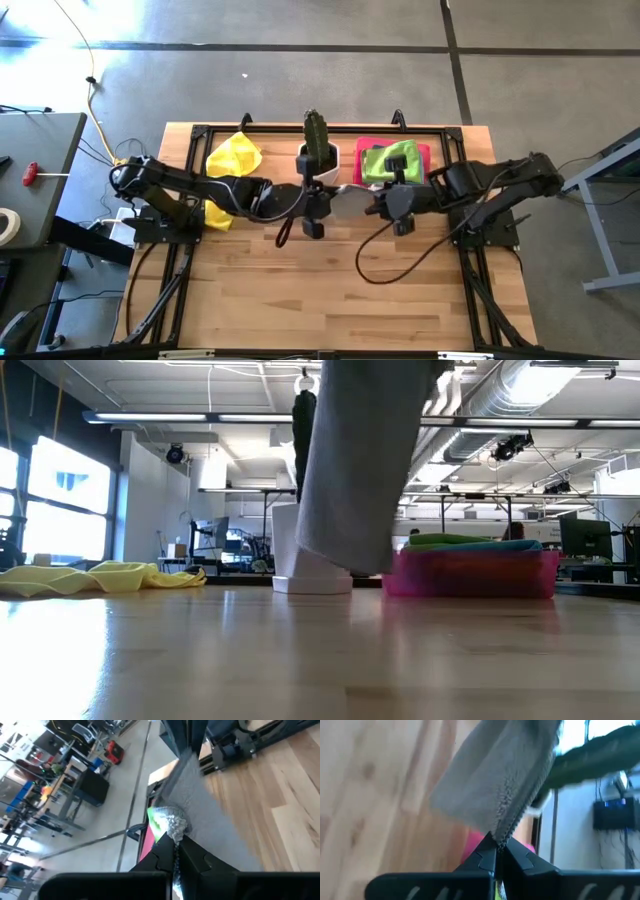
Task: Fold microfiber towels
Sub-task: Fold the gray towel, then put the gray towel into the pink laundry bin
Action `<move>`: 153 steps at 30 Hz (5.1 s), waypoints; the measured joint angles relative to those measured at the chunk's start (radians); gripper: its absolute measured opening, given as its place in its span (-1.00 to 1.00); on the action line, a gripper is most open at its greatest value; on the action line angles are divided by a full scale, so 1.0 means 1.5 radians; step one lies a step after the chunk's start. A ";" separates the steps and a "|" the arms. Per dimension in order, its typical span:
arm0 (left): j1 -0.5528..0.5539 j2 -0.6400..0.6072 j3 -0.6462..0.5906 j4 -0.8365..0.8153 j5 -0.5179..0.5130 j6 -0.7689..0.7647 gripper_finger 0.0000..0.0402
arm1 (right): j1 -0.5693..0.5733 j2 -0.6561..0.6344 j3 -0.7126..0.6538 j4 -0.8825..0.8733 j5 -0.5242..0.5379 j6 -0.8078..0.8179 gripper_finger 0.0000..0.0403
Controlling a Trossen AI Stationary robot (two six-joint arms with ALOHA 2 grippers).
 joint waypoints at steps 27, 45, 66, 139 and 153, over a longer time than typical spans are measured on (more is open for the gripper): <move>-0.189 0.266 -0.094 0.180 0.357 -0.415 -1.00 | 0.202 0.231 -0.255 0.335 -0.387 0.305 -1.00; -0.189 0.261 -0.094 -0.034 0.085 -0.484 -0.99 | 0.093 0.250 -0.206 0.270 -0.260 0.067 -1.00; -0.111 0.261 -0.099 -0.156 0.030 -0.502 -0.99 | -0.063 0.268 -0.207 0.306 -0.254 -0.049 -1.00; -0.346 0.234 -0.099 -0.346 0.106 -0.679 -0.37 | 0.197 0.293 -0.357 0.650 -0.030 0.187 0.17; -0.347 0.235 -0.099 -0.330 0.100 -0.669 -0.37 | 0.159 0.347 -0.355 0.612 0.004 0.207 0.31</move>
